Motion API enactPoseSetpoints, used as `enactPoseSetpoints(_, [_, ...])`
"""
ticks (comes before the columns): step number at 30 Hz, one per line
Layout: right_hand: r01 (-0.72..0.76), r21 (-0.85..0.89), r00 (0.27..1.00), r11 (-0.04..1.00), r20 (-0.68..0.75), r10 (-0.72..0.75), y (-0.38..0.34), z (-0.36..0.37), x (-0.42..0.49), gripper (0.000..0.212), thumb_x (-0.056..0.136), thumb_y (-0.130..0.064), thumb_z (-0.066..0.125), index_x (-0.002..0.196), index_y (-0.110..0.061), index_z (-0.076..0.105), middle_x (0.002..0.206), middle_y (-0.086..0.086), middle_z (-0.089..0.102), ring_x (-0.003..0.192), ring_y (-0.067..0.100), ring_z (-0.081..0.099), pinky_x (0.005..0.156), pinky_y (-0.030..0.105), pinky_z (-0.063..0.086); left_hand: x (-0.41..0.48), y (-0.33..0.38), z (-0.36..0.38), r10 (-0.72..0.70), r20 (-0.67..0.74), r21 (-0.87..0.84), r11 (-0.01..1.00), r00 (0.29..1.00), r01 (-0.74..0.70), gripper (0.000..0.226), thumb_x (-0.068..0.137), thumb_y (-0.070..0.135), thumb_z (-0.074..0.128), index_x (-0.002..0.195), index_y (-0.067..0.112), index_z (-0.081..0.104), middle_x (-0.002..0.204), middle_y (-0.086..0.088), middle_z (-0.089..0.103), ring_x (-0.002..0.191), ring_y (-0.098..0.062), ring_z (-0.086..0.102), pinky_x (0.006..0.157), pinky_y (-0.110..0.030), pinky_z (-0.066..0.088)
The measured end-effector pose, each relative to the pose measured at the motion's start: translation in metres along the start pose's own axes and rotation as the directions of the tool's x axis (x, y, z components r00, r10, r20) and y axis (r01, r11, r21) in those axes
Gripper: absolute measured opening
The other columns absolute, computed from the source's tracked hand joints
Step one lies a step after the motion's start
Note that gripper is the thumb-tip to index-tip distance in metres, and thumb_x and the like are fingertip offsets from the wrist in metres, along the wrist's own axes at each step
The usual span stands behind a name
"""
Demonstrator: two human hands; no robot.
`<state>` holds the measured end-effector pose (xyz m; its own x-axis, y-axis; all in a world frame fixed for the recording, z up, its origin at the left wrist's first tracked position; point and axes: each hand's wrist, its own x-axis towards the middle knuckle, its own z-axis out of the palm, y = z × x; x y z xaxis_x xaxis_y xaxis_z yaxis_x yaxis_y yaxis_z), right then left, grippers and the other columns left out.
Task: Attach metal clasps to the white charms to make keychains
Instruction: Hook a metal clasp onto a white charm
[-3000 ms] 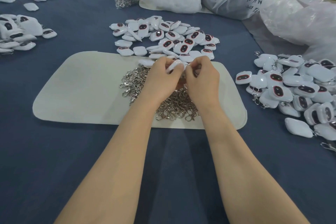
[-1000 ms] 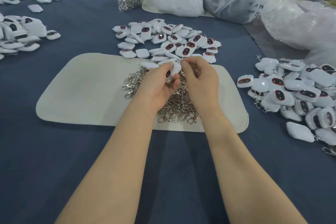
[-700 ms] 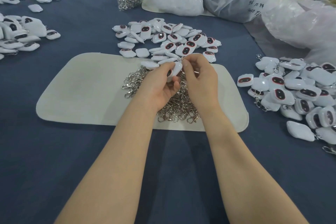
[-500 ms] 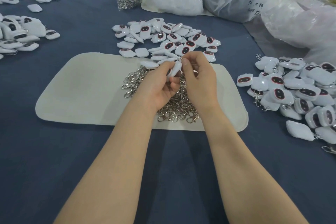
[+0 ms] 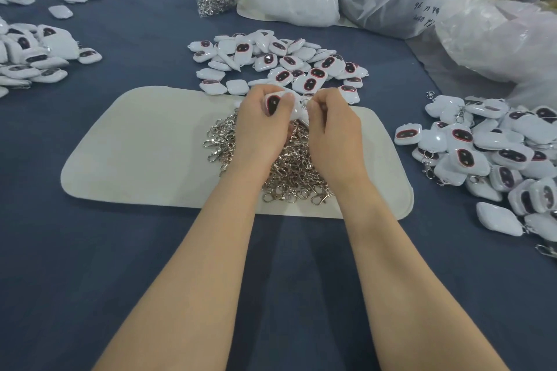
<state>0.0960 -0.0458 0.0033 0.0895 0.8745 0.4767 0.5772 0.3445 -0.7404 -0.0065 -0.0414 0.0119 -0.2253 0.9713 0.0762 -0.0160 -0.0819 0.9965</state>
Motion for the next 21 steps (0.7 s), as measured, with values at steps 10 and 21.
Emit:
enactPoseSetpoints(10, [0.029,-0.143,0.991,0.989,0.136,-0.010,0.006,-0.004,0.004,0.014,0.098,-0.008,0.042,0.091,-0.006,0.054,0.083,0.006,0.057,0.076,0.022,0.048,0.064,0.030,0.032,-0.005,-0.006,-0.002,0.446,0.143,0.482,0.749,0.884,-0.456,0.010,0.095,0.022,0.053,0.103,0.025,0.056,0.094,0.010,0.060,0.077,-0.002,0.055,0.069,-0.020,0.044])
enactPoseSetpoints(21, [-0.044,0.093,0.997,0.995,0.074,0.038,0.003,0.000,0.002,0.009,0.095,-0.010,0.052,0.090,-0.017,0.053,0.081,-0.011,0.056,0.076,0.004,0.052,0.070,0.014,0.041,0.001,-0.003,0.002,0.126,-0.030,0.058,0.991,0.992,-0.124,0.009,0.095,0.017,0.052,0.090,0.025,0.054,0.077,0.007,0.057,0.052,0.001,0.054,0.058,-0.021,0.049])
